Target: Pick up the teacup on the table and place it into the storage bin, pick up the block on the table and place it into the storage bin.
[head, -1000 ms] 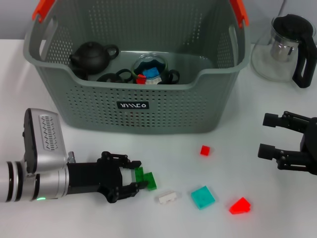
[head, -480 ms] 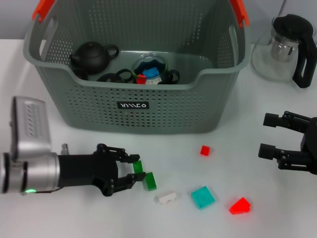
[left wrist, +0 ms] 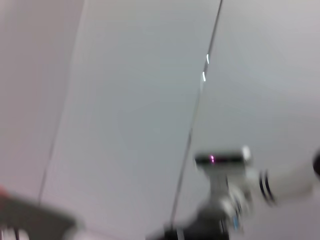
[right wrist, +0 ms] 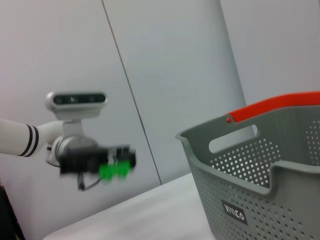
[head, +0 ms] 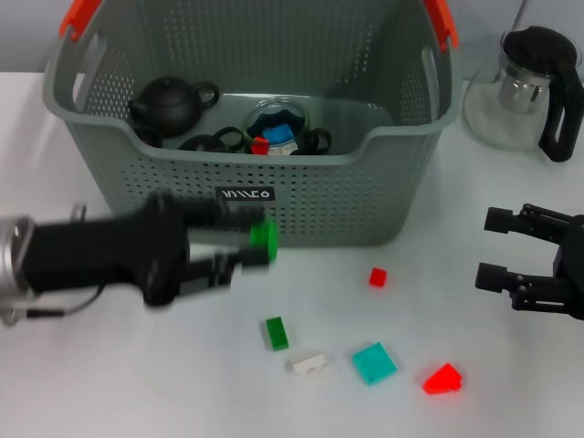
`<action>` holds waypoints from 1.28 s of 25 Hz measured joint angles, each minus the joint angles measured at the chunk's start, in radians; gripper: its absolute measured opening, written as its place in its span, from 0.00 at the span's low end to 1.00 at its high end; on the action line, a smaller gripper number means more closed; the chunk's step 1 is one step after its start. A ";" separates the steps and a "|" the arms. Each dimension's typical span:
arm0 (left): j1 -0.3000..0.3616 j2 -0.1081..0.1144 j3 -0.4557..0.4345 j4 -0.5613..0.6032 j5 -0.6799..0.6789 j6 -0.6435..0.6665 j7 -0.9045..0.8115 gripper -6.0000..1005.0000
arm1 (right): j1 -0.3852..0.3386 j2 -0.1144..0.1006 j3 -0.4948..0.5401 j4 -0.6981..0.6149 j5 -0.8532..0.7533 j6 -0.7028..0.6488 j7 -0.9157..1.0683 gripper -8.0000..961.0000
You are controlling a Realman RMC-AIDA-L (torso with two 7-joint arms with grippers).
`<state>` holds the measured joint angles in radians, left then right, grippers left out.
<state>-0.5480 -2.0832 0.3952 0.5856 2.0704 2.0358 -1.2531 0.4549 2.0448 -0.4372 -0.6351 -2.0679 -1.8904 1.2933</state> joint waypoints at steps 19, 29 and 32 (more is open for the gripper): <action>-0.204 0.059 0.242 0.331 -0.228 -0.493 -0.698 0.49 | 0.006 0.001 0.000 0.000 0.000 0.001 -0.001 0.95; -0.338 0.038 0.531 0.515 0.421 -0.640 -1.006 0.52 | 0.006 0.002 -0.002 -0.001 -0.001 0.001 0.000 0.95; -0.326 -0.007 0.588 0.532 0.494 -0.722 -1.039 0.53 | 0.004 0.002 -0.002 -0.001 -0.002 0.004 0.000 0.95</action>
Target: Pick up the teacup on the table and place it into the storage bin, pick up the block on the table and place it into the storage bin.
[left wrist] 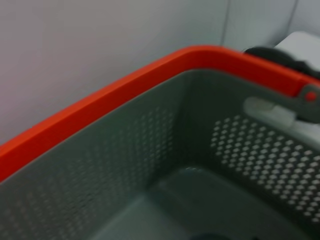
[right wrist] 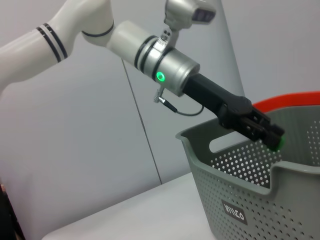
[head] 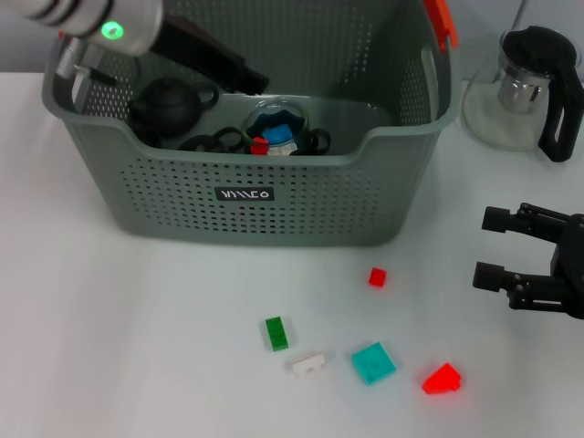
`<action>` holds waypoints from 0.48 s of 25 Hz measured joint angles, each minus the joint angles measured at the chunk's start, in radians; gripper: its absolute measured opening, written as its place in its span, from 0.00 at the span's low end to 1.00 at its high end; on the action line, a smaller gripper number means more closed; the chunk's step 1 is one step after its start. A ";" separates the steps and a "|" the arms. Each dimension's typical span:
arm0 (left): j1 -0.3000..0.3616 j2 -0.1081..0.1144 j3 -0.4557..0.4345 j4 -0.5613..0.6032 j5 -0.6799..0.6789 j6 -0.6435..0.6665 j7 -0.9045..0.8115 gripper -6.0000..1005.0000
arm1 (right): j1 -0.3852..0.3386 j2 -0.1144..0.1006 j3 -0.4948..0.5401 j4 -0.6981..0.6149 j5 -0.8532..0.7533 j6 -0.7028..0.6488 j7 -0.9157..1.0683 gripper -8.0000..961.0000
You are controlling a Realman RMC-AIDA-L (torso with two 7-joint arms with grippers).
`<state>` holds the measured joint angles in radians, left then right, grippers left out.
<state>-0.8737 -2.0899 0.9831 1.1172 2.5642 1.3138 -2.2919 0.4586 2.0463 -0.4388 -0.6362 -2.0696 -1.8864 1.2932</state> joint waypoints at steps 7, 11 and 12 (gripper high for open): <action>0.065 -0.050 -0.056 0.118 -0.078 -0.040 0.006 0.55 | -0.006 -0.002 0.002 -0.001 0.002 -0.002 -0.001 0.95; 0.209 -0.072 -0.176 0.179 -0.429 -0.035 0.110 0.63 | -0.006 -0.001 0.002 -0.001 0.002 -0.001 -0.005 0.95; 0.249 -0.074 -0.202 0.165 -0.538 -0.024 0.151 0.67 | -0.006 0.000 0.002 -0.001 0.002 -0.001 -0.006 0.95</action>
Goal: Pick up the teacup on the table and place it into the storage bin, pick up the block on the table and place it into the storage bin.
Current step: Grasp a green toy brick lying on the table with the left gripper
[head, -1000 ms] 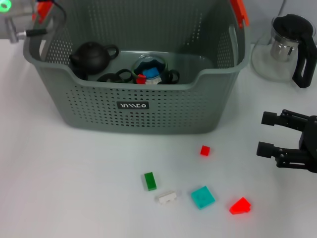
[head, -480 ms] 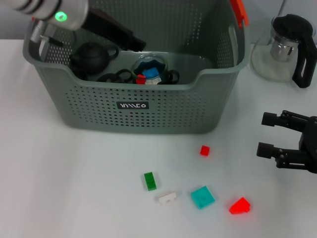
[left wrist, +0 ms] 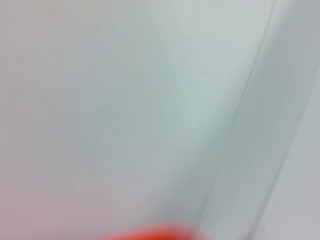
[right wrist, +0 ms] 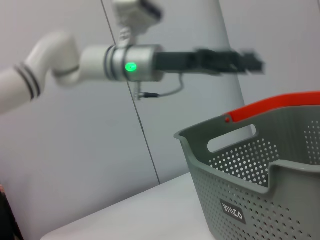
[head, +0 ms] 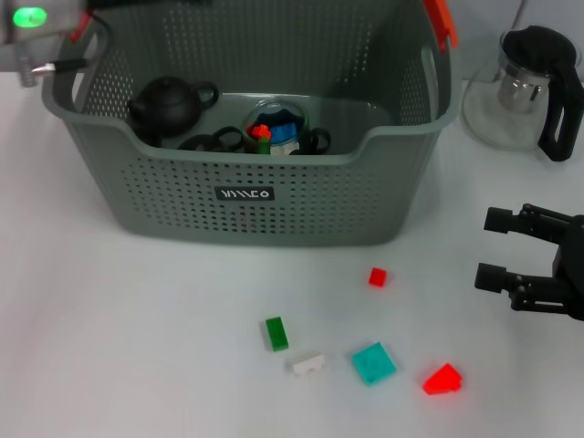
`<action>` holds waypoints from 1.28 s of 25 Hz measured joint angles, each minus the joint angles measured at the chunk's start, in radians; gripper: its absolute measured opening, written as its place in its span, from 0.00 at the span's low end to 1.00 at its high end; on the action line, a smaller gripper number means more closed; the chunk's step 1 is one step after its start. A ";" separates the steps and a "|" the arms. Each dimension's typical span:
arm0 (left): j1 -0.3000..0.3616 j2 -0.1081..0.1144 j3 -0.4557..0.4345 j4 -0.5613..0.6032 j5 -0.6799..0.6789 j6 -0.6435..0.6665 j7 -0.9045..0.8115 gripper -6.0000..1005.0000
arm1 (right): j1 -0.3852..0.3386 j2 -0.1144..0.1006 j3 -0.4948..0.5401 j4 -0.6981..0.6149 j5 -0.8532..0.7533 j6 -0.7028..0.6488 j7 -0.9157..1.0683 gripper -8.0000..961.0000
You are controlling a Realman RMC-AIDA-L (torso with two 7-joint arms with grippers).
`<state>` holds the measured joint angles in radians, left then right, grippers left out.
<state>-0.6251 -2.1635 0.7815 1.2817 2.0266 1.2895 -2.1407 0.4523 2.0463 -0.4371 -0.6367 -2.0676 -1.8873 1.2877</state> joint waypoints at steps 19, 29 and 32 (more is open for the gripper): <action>0.219 0.001 -0.124 -0.490 -0.109 0.551 0.865 0.86 | 0.003 -0.001 0.000 0.000 -0.001 -0.001 0.006 0.95; 0.188 -0.008 0.027 -0.636 0.034 0.240 0.972 0.85 | 0.007 -0.002 0.000 0.000 0.000 -0.001 0.006 0.95; 0.178 -0.009 0.029 -0.686 0.044 0.183 1.048 0.85 | 0.007 -0.002 0.000 0.000 0.000 0.000 0.006 0.95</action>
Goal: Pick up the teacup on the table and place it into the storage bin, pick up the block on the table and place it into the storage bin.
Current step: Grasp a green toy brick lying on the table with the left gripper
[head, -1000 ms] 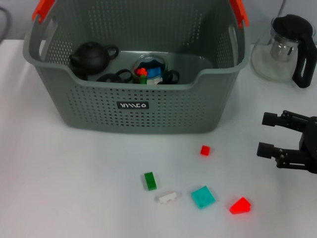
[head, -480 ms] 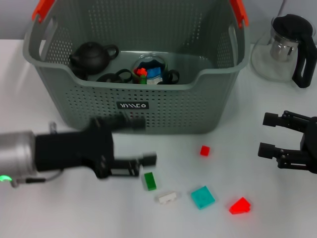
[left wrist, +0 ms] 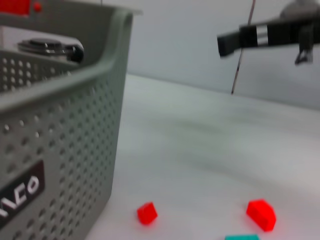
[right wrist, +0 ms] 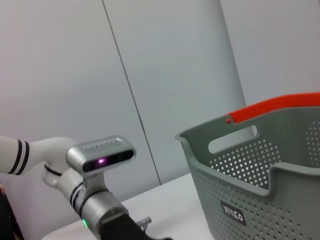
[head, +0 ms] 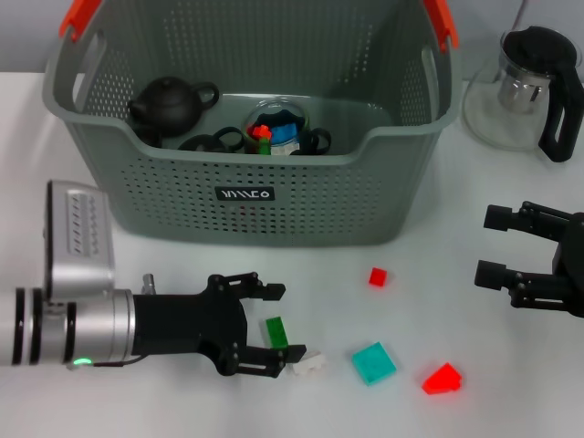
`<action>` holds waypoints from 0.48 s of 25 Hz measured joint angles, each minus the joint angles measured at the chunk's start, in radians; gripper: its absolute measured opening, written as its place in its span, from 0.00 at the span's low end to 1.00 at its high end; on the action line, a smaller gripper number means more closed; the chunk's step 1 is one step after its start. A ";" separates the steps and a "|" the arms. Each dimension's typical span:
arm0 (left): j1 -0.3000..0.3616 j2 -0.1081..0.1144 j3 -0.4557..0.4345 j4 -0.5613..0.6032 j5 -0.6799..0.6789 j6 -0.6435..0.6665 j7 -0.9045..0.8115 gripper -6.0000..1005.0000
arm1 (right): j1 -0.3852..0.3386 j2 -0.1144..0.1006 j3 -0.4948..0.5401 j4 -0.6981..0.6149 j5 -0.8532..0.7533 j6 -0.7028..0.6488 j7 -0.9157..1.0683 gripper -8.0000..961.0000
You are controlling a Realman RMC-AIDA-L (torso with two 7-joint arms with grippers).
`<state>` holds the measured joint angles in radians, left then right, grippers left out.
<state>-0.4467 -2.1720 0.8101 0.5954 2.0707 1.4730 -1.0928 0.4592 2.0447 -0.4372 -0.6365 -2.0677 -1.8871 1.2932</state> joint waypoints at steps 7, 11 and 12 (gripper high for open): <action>-0.003 -0.003 -0.007 -0.071 0.009 -0.102 0.105 0.85 | 0.001 0.000 0.000 0.000 0.000 0.002 0.000 0.95; 0.001 -0.003 -0.011 -0.076 0.007 -0.116 0.132 0.85 | 0.000 0.000 0.000 0.000 0.000 0.003 0.000 0.95; 0.002 -0.003 -0.010 -0.078 0.007 -0.124 0.145 0.84 | 0.000 0.000 0.000 0.000 0.000 0.003 0.000 0.95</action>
<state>-0.4452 -2.1751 0.7997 0.5171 2.0780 1.3493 -0.9476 0.4592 2.0448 -0.4371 -0.6365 -2.0677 -1.8842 1.2932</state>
